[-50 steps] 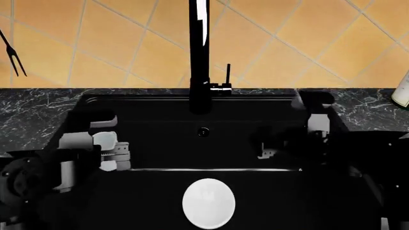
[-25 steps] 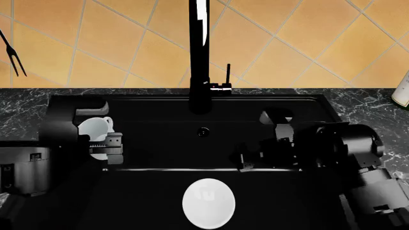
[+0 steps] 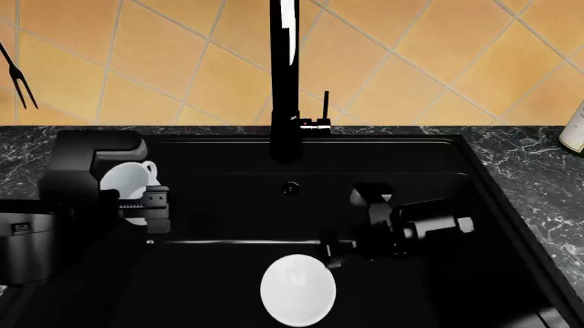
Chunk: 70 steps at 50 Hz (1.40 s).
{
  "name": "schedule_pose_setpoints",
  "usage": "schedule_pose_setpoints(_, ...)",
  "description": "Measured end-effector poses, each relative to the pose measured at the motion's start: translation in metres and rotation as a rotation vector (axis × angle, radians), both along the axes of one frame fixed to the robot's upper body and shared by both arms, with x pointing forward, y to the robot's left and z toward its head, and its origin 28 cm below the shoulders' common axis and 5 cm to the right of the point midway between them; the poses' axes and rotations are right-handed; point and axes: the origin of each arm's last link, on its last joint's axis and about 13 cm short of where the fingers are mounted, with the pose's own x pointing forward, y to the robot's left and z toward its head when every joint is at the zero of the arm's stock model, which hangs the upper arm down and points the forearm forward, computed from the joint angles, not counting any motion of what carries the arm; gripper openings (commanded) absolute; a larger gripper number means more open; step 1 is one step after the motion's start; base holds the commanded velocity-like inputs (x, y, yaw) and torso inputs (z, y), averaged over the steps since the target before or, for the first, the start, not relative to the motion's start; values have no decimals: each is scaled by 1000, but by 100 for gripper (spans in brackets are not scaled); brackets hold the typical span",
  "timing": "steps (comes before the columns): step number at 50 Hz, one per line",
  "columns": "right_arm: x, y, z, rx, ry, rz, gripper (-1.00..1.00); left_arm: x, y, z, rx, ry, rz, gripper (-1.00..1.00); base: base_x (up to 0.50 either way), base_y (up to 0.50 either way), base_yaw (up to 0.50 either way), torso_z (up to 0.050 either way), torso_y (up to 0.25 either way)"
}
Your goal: Pick the cup and bowl from the sink and place them on the counter for drying.
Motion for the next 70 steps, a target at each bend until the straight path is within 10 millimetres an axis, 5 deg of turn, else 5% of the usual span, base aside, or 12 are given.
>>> schedule_pose_setpoints(19, -2, 3, -7, -3, 31, 45, 100, -2, -1, 3, -13, -16, -17, -100, 0, 0, 0, 0, 1)
schedule_pose_setpoints(37, -1, 4, -8, 4, 14, 47, 100, -7, 2, 32, -6, -138, -97, -100, 0, 0, 0, 0, 1)
schedule_pose_setpoints(60, -1, 4, -10, -4, 0, 61, 100, -7, 6, 42, 46, -183, -126, -100, 0, 0, 0, 10, -190)
schedule_pose_setpoints(61, -1, 4, -10, -4, 0, 62, -100, -6, 6, 42, 46, -182, -125, -100, 0, 0, 0, 0, 0)
schedule_pose_setpoints(70, 2, 4, -9, -5, -31, 88, -100, -6, 9, 44, 33, -188, -104, -100, 0, 0, 0, 0, 0)
